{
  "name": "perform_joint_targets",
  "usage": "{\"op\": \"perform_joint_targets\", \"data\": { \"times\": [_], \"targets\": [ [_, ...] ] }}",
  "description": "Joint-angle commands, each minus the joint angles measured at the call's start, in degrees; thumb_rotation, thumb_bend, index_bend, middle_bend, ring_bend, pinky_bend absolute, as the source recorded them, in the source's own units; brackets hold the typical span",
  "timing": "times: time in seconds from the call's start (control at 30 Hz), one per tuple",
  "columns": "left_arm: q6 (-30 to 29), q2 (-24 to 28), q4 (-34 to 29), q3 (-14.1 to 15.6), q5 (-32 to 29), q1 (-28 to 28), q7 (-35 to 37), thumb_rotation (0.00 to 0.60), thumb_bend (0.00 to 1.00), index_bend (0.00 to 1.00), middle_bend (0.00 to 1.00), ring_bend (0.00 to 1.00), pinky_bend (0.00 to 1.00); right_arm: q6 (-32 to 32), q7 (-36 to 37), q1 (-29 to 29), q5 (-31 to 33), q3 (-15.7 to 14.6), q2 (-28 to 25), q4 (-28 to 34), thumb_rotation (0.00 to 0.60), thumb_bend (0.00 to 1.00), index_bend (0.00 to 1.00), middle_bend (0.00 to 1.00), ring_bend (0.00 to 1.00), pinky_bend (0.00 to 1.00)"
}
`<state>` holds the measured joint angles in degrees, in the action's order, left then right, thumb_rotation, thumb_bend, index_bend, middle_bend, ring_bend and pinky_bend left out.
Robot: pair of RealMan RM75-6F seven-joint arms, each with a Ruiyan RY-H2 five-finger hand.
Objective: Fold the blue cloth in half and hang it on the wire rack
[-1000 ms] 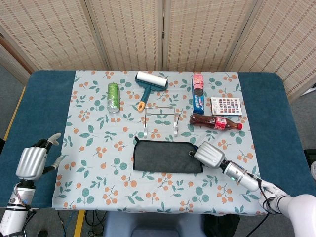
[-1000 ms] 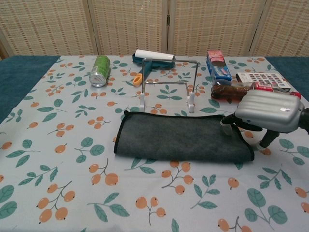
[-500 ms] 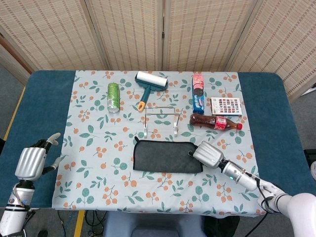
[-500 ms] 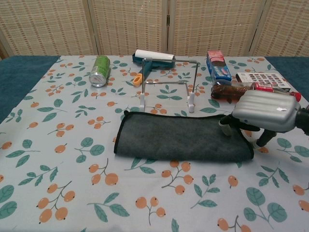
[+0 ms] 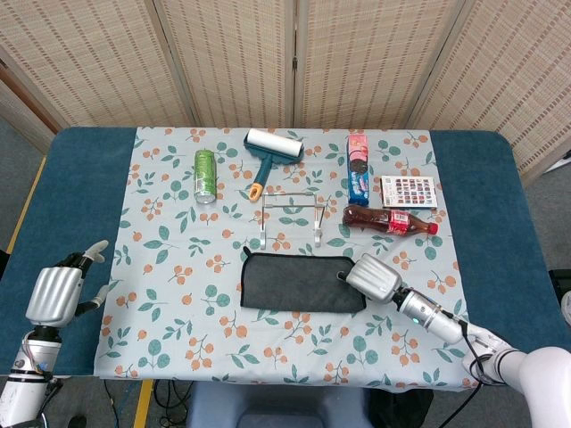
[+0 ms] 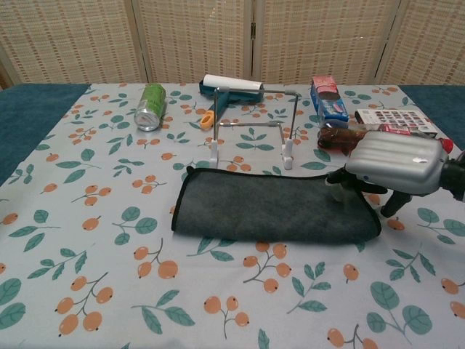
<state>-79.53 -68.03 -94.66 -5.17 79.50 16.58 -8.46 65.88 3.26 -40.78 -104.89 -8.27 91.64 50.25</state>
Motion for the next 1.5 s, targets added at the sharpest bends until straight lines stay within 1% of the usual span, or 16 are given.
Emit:
{"op": "perform_joint_targets", "data": {
  "times": [0.03,0.3,0.47,0.6,0.7,0.83,0.97,1.23,1.37,1.5],
  "targets": [
    [0.02,0.17,-0.15,-0.05,0.15,-0.1,0.01,0.6,0.3,0.15,0.36,0.32,0.52,0.11,0.08,-0.08,-0.03,-0.04,0.06,-0.02,0.6,0.26,0.48,0.85,0.87,1.0],
    [0.21,0.61,-0.67,-0.22,0.29,-0.34,0.1,0.6,0.3,0.15,0.36,0.32,0.52,0.74,0.87,-0.24,0.04,0.07,0.56,-0.6,0.6,0.37,0.54,0.86,0.88,1.0],
    [0.24,0.88,-0.93,-0.45,0.24,-0.46,0.1,0.6,0.3,0.15,0.36,0.32,0.52,1.72,1.45,-0.27,-0.02,0.2,0.54,-0.74,0.6,0.44,0.61,0.87,0.88,1.0],
    [0.48,1.1,-1.04,-0.57,0.16,-0.47,0.04,0.6,0.3,0.15,0.35,0.32,0.52,4.55,2.02,0.01,0.38,1.41,-0.5,0.91,0.6,0.48,0.67,0.88,0.89,1.0],
    [0.54,1.32,-1.16,-0.75,0.06,-0.48,0.01,0.6,0.3,0.15,0.35,0.32,0.52,7.32,1.58,0.08,0.72,2.94,-2.23,3.58,0.6,0.5,0.7,0.88,0.89,1.0],
    [0.12,1.59,-1.43,-1.02,0.4,-0.52,-0.27,0.6,0.3,0.15,0.35,0.32,0.52,10.3,-0.05,-0.22,1.36,5.51,-5.37,8.98,0.6,0.51,0.7,0.89,0.89,1.0],
    [0.04,2.06,-1.57,-1.09,0.85,-0.51,-0.49,0.6,0.3,0.15,0.35,0.32,0.52,11.73,-2.77,-0.92,2.71,8.85,-9.29,16.11,0.6,0.51,0.7,0.89,0.89,1.0],
    [-0.43,2.55,-1.44,-0.94,1.81,-0.75,-0.77,0.6,0.3,0.15,0.35,0.32,0.52,10.84,-9.06,-2.83,6.94,15.89,-15.58,27.48,0.6,0.52,0.7,0.89,0.89,1.0],
    [-0.61,2.72,-1.33,-0.76,2.11,-1.03,-0.34,0.6,0.3,0.15,0.35,0.32,0.52,9.44,-12.9,-3.67,9.5,18.86,-17.46,31.69,0.6,0.52,0.7,0.89,0.89,1.0],
    [-0.96,2.85,-1.19,-0.62,2.57,-1.31,0.29,0.6,0.3,0.15,0.35,0.31,0.52,7.72,-16.34,-4.45,12.12,21.05,-18.18,34.21,0.6,0.52,0.7,0.89,0.89,1.0]
  ]
}}
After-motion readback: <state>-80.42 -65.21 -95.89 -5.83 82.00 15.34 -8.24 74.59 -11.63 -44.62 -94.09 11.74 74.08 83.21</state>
